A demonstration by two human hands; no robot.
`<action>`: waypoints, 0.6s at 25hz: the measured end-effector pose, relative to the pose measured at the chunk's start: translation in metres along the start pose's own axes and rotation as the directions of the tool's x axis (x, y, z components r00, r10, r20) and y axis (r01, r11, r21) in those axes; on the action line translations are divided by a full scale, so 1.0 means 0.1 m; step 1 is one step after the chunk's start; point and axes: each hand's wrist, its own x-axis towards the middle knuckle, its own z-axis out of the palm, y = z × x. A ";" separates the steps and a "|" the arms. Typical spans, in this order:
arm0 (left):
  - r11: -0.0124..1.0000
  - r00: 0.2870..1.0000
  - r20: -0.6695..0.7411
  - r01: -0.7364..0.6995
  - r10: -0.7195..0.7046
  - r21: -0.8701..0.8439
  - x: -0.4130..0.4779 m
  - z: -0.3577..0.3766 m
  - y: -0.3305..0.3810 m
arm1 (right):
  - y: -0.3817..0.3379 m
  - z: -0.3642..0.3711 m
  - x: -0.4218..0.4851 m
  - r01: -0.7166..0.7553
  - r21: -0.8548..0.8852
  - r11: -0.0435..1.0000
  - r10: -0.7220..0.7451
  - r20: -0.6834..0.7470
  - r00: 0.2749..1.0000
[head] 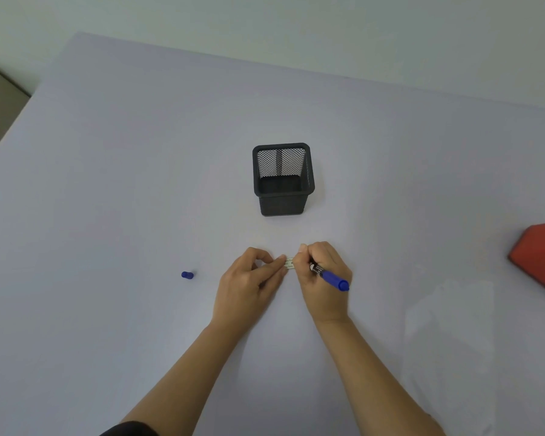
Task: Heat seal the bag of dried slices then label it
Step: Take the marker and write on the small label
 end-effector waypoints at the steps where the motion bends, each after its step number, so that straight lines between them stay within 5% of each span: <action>1: 1.000 1.000 0.000 -0.001 0.001 -0.002 0.00 0.00 0.00 | 0.00 0.00 0.00 0.003 0.000 1.000 -0.003 -0.003 1.000; 15: 1.000 1.000 -0.013 -0.009 0.009 -0.002 -0.01 0.01 0.00 | 0.00 -0.01 0.00 0.026 0.008 1.000 -0.025 -0.020 0.999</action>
